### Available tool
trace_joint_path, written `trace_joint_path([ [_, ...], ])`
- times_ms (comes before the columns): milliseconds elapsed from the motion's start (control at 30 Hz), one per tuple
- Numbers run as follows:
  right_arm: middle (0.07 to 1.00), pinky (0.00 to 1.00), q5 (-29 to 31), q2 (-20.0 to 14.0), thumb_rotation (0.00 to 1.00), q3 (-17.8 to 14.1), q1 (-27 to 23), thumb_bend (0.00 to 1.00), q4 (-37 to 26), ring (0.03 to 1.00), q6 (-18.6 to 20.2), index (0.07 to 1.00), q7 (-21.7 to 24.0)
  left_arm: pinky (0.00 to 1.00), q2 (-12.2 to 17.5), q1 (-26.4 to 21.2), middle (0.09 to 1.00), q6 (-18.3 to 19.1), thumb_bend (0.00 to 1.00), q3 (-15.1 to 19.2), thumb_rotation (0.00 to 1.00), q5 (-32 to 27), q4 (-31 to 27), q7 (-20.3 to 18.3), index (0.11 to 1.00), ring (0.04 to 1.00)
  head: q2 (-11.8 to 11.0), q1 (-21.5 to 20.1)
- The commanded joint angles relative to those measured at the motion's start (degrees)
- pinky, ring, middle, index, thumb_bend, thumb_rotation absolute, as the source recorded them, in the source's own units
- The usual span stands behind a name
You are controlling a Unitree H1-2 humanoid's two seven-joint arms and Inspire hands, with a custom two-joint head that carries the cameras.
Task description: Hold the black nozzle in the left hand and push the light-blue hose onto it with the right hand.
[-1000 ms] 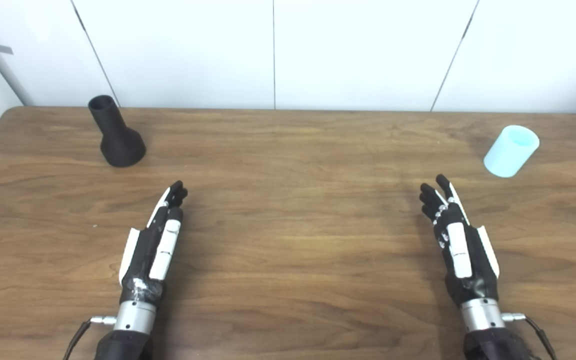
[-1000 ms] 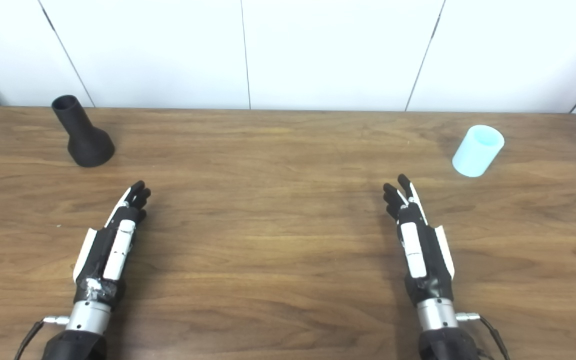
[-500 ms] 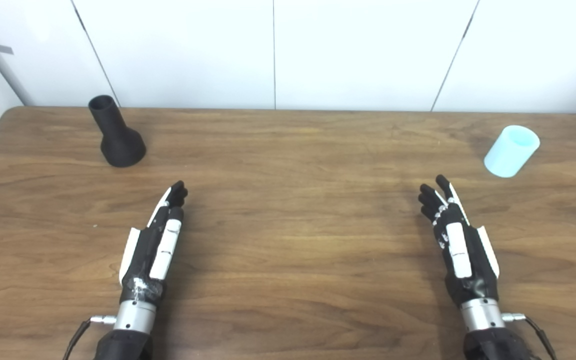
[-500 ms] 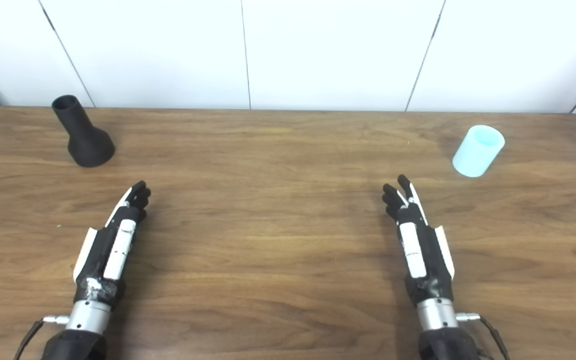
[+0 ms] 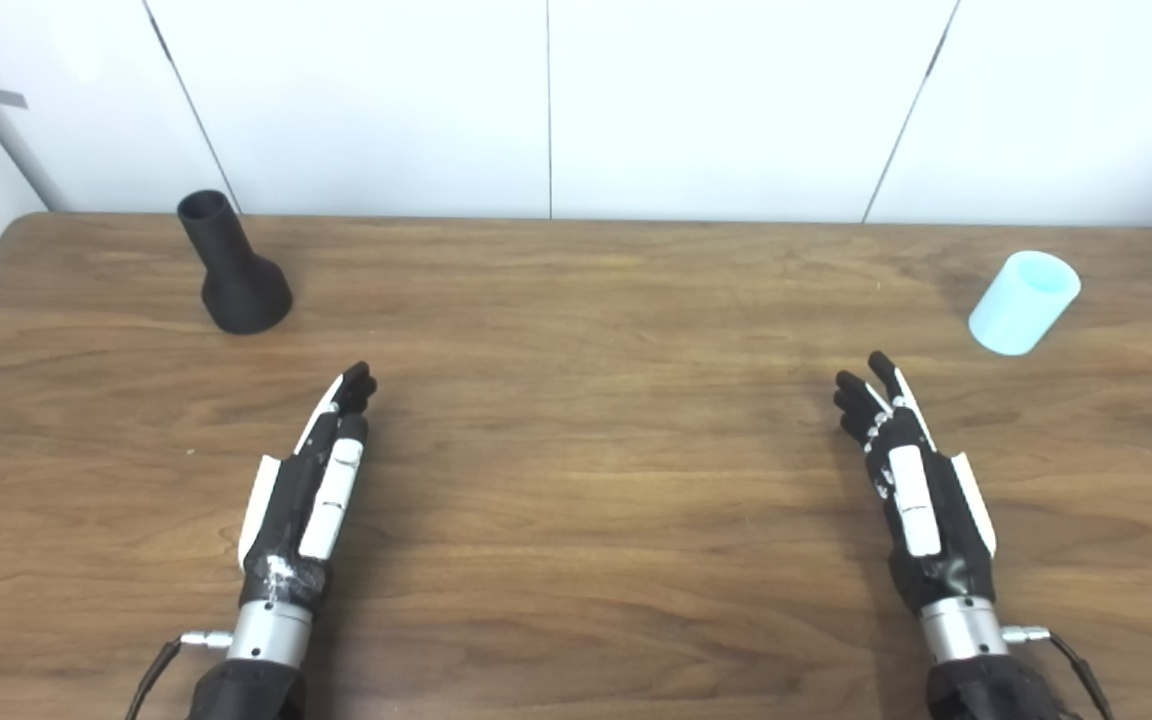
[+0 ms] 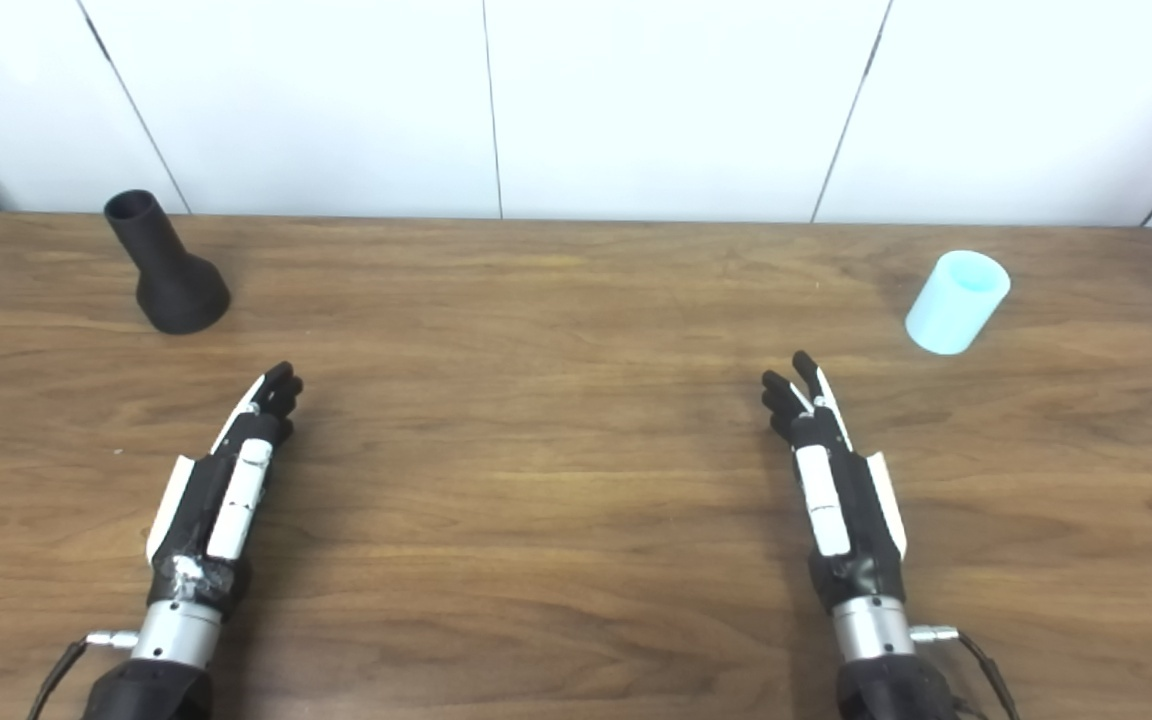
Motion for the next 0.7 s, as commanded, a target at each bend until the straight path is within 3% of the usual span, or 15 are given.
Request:
trace_joint_path([
  [0,0.893,0.92,0.2,0.3,0.95,0.1,1.3,0.54,1.3,0.905,-0.7,0.964,-0.1,1.00,0.1,0.8,0.943,1.7,0.44,-0.3,0.86,0.9,-0.1,-0.2,0.940,0.971,0.0,0.2],
  [233,0.900,0.92,0.4,0.0,0.96,0.1,1.3,0.54,2.0,0.903,-1.3,0.966,0.2,1.00,0.2,0.7,0.944,1.9,0.45,-0.7,0.86,1.7,0.0,-0.1,0.941,0.975,-1.0,2.6],
  [333,0.908,0.92,0.7,-0.4,0.97,0.0,1.1,0.50,3.4,0.906,-3.2,0.966,0.5,1.00,0.0,0.6,0.946,1.7,0.45,-0.8,0.87,1.5,0.7,-0.3,0.938,0.979,-2.5,5.4],
  [500,0.916,0.94,2.1,-1.6,0.97,-0.4,1.1,0.51,5.2,0.920,-4.4,0.981,1.7,1.00,-0.9,0.7,0.951,1.0,0.47,-1.5,0.84,1.6,2.2,-0.3,0.936,0.998,-5.8,10.5],
  [667,0.930,0.97,3.1,-2.7,1.00,-0.6,0.9,0.50,6.9,0.943,-5.6,0.994,2.7,1.00,-0.8,0.8,0.965,-0.3,0.45,-3.0,0.89,3.7,3.4,-0.2,0.939,1.000,-8.5,13.5],
])
